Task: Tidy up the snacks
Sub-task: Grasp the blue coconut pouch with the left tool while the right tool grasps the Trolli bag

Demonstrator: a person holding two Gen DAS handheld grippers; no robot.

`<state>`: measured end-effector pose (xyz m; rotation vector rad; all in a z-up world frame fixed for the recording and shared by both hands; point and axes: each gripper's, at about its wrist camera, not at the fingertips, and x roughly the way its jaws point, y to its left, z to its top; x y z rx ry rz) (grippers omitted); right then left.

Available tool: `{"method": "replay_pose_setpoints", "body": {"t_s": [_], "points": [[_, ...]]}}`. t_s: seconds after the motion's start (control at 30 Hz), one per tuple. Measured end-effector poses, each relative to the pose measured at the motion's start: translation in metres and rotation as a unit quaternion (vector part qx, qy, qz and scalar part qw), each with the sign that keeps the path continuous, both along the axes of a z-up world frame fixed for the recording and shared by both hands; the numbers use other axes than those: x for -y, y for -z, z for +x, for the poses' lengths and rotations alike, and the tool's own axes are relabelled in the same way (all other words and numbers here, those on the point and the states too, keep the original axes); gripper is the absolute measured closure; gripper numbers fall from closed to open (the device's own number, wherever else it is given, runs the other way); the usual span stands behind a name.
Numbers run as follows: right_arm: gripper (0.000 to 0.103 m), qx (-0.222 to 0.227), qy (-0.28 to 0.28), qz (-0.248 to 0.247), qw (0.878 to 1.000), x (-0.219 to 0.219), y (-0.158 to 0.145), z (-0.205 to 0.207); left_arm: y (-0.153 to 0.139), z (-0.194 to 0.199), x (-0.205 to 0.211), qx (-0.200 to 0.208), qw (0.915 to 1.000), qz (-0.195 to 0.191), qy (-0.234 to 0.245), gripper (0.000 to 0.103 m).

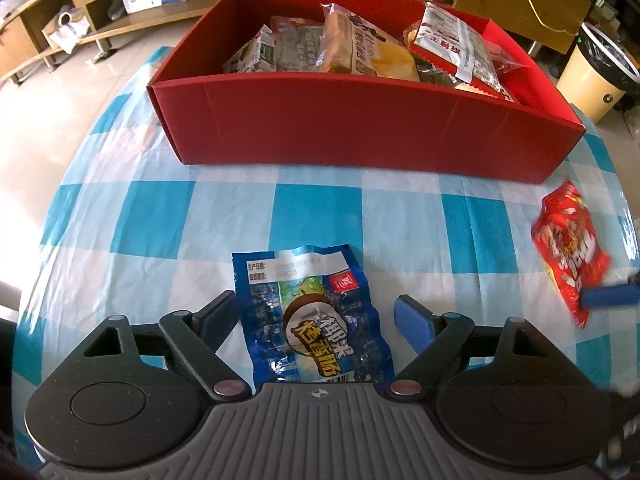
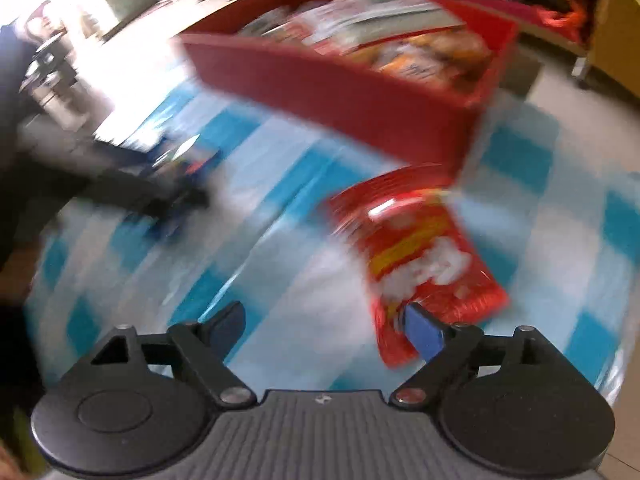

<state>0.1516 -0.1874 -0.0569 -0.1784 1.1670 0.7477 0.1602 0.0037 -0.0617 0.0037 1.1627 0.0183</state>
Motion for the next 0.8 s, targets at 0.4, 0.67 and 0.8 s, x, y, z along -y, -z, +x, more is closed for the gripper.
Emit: {"method": "replay_pose_setpoints", "body": {"t_s": [0.4,0.67,0.8], "points": [[0.015,0.077,0.086,-0.046,0.992,0.001,0.002,0.045,0.002,0.0,0.003,0.002,1.0,0.007,0.001,0.009],[0.016,0.117,0.066,-0.027,0.991,0.02,-0.03,0.046,0.003,0.002,0.001,0.0,1.0,0.002,0.002,0.008],[0.016,0.087,0.049,-0.041,0.994,0.02,-0.004,0.078,0.003,0.001,0.001,0.002,1.0,0.003,0.002,0.008]]}}
